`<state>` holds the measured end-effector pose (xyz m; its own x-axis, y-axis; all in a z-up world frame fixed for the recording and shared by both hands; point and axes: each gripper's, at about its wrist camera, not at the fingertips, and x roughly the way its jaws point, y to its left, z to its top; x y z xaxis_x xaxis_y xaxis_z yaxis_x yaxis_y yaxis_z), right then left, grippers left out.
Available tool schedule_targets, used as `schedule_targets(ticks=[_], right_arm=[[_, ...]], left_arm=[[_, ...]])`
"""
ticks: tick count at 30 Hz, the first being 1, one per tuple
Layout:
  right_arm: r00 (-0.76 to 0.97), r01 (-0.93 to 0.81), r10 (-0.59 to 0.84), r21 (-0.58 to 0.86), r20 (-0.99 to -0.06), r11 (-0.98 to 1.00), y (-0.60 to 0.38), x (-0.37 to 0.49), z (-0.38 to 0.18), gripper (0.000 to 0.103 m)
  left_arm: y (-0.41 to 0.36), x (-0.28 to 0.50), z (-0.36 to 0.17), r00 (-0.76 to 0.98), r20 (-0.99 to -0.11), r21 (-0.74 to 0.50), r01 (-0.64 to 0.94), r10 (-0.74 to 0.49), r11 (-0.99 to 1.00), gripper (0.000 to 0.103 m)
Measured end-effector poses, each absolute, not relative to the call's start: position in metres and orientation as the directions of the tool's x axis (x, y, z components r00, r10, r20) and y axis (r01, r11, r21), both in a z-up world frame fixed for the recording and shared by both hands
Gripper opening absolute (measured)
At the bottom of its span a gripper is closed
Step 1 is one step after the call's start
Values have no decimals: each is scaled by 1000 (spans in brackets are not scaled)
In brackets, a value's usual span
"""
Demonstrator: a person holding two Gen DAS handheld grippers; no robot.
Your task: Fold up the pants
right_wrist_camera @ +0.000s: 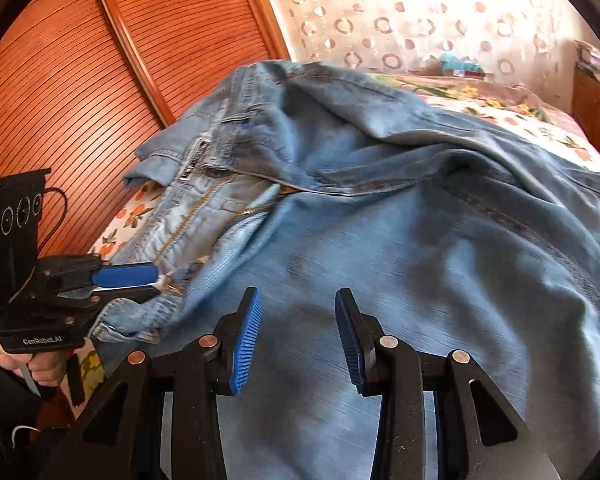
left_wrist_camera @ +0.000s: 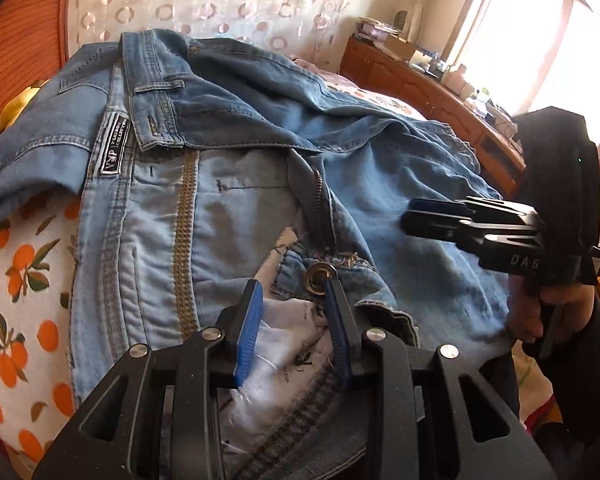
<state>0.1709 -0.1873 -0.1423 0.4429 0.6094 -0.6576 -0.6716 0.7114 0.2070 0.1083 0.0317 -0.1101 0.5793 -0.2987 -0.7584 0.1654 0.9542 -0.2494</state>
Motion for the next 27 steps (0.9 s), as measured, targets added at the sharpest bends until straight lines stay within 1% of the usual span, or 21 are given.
schedule_targets(ticks=[5, 9, 13, 17, 18, 20, 22, 27], right_arm=[[468, -641, 588, 205, -660, 739, -212, 170, -141, 40], [481, -625, 585, 213, -653, 751, -226, 168, -140, 40], [486, -619, 575, 205, -659, 758, -232, 168, -142, 40], [496, -616, 560, 186, -663, 765, -234, 168, -145, 40], [496, -616, 561, 188, -662, 765, -236, 168, -146, 40], [494, -615, 571, 201, -655, 762, -240, 168, -146, 40], [497, -612, 573, 206, -652, 764, -243, 167, -146, 40], [505, -616, 568, 191, -650, 765, -241, 166, -148, 40]], left_arm=[[26, 111, -115, 574, -767, -235, 167, -288, 957, 34], [17, 110, -115, 586, -766, -192, 183, -263, 964, 34], [19, 115, -116, 579, -755, -236, 195, -306, 952, 34], [15, 119, -115, 572, -752, -246, 216, -327, 945, 32], [14, 120, -116, 571, -751, -246, 222, -330, 944, 26], [11, 120, -116, 575, -754, -230, 224, -319, 947, 23], [11, 118, -113, 593, -741, -225, 222, -315, 948, 12], [16, 119, -103, 626, -711, -235, 219, -321, 947, 8]])
